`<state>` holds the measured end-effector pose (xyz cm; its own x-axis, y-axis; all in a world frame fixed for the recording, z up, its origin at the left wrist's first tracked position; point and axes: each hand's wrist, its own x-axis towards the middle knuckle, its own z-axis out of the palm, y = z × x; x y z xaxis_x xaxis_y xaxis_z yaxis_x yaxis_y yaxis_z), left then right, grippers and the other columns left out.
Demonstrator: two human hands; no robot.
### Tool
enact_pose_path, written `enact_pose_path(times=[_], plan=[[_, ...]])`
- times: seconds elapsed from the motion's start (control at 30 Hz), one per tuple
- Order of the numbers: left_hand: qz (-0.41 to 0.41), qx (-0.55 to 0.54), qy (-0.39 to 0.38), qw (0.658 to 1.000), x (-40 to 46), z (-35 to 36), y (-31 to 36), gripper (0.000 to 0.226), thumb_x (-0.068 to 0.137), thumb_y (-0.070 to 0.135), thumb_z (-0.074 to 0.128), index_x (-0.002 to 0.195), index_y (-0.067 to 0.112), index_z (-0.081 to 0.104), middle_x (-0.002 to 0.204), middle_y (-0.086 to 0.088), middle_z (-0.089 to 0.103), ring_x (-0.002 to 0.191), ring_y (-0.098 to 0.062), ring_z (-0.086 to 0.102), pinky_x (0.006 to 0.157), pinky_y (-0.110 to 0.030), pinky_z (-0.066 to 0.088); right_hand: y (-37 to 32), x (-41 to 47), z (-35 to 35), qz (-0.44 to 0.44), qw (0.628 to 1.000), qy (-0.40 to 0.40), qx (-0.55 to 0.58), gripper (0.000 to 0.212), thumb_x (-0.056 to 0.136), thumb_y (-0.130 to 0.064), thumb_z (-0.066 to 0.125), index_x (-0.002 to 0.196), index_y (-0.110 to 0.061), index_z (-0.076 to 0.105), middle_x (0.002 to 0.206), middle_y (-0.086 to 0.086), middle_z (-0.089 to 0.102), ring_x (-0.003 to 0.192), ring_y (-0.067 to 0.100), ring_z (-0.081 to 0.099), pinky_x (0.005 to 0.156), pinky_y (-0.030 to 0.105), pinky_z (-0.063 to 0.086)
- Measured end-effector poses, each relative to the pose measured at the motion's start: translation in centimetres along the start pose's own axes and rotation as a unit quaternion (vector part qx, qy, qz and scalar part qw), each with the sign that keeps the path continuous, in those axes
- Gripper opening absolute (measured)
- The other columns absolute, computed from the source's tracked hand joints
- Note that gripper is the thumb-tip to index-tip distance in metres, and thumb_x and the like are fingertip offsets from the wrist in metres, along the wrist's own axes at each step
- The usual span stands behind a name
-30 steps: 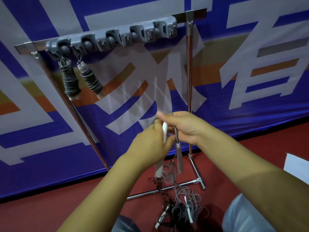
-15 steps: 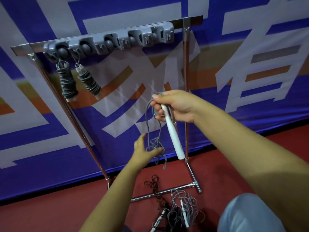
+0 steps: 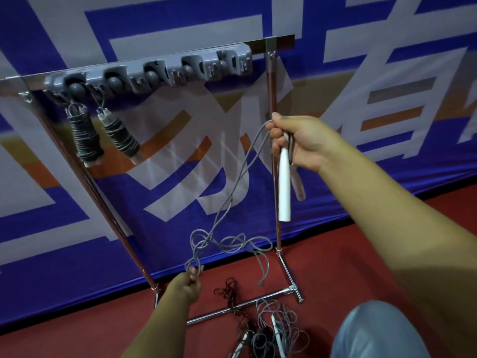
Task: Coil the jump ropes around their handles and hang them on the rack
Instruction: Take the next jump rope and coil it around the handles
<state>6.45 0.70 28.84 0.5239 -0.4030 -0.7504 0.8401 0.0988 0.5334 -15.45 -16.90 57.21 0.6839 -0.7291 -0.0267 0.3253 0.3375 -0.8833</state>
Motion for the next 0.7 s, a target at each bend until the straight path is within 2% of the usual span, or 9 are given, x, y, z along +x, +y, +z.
enact_pose_path(times=[0.1,0.17,0.23,0.3,0.4,0.47,0.5,0.57,0.7], plan=[[0.002,0.081,0.014,0.997,-0.3,1.3,-0.8,0.024,0.098,-0.008,0.035,0.076,-0.008,0.044,0.063,-0.021,0.052,0.043,-0.018,0.055,0.03,-0.018,0.042,0.6,0.0,0.6,0.005,1.0,-0.009,0.011,0.026,0.099,-0.018,0.048,0.077,-0.006,0.057,0.052,-0.003,0.048,0.042,0.004,0.042,0.049,0.018,0.047],[0.055,0.232,0.004,0.971,-1.3,3.0,-1.1,0.013,0.091,-0.013,0.039,0.091,-0.01,0.052,0.071,-0.016,0.05,0.059,-0.021,0.05,0.038,-0.023,0.045,1.3,-0.2,1.0,0.019,0.999,-0.025,-0.015,0.025,0.098,-0.018,0.05,0.078,-0.006,0.059,0.055,-0.002,0.05,0.045,0.005,0.046,0.052,0.021,0.051],[0.141,0.383,-0.024,0.913,-3.6,4.9,-0.7,0.044,0.084,-0.012,0.042,0.123,0.006,0.052,0.09,-0.016,0.058,0.061,-0.018,0.044,0.049,-0.025,0.036,2.0,-0.6,1.5,0.04,0.998,-0.04,-0.041,0.023,0.098,-0.017,0.051,0.08,-0.005,0.059,0.06,0.0,0.051,0.048,0.006,0.049,0.055,0.023,0.054],[0.249,0.39,-0.079,0.883,-7.1,7.0,0.2,0.055,0.085,-0.008,0.046,0.135,0.014,0.046,0.109,-0.011,0.06,0.063,-0.015,0.048,0.056,-0.026,0.038,2.5,-0.8,1.9,0.062,0.997,-0.039,-0.036,0.02,0.098,-0.015,0.051,0.082,-0.004,0.058,0.065,0.001,0.051,0.052,0.007,0.051,0.057,0.025,0.056],[0.321,0.268,-0.278,0.865,-13.5,9.6,1.0,0.033,0.092,0.02,0.055,0.125,0.015,0.054,0.114,-0.001,0.064,0.096,-0.013,0.064,0.077,-0.026,0.048,3.0,-0.9,2.4,0.088,0.996,-0.023,0.009,0.017,0.097,-0.011,0.051,0.083,-0.005,0.057,0.069,0.002,0.053,0.056,0.008,0.053,0.059,0.027,0.057],[0.321,0.341,-0.378,0.798,-16.4,10.7,0.7,0.041,0.089,0.043,0.054,0.123,0.02,0.055,0.115,-0.001,0.067,0.109,-0.019,0.063,0.084,-0.028,0.052,3.2,-0.9,2.7,0.105,0.993,-0.016,0.047,0.015,0.096,-0.009,0.052,0.083,-0.004,0.057,0.069,0.003,0.054,0.054,0.009,0.055,0.065,0.03,0.058],[0.327,0.399,-0.397,0.759,-17.2,11.0,0.3,0.041,0.088,0.048,0.055,0.121,0.024,0.056,0.114,0.0,0.068,0.11,-0.025,0.063,0.088,-0.032,0.053,3.3,-0.9,2.8,0.113,0.991,-0.013,0.071,0.014,0.095,-0.008,0.053,0.083,-0.004,0.057,0.069,0.003,0.054,0.053,0.01,0.056,0.069,0.033,0.057],[0.344,0.455,-0.397,0.719,-18.1,11.3,-0.4,0.034,0.083,0.049,0.06,0.109,0.028,0.061,0.106,0.0,0.07,0.106,-0.03,0.063,0.091,-0.044,0.05,3.4,-0.8,2.9,0.124,0.986,-0.004,0.115,0.014,0.095,-0.006,0.053,0.082,-0.002,0.057,0.069,0.005,0.055,0.055,0.011,0.057,0.08,0.039,0.054],[0.305,0.404,-0.414,0.757,-18.2,11.2,-1.7,0.014,0.094,0.027,0.056,0.107,0.024,0.061,0.1,0.002,0.072,0.101,-0.017,0.067,0.085,-0.034,0.053,3.1,-1.2,2.6,0.144,0.979,0.022,0.14,0.019,0.099,-0.008,0.044,0.085,-0.001,0.055,0.075,0.009,0.063,0.068,0.018,0.069,0.091,0.044,0.042]])
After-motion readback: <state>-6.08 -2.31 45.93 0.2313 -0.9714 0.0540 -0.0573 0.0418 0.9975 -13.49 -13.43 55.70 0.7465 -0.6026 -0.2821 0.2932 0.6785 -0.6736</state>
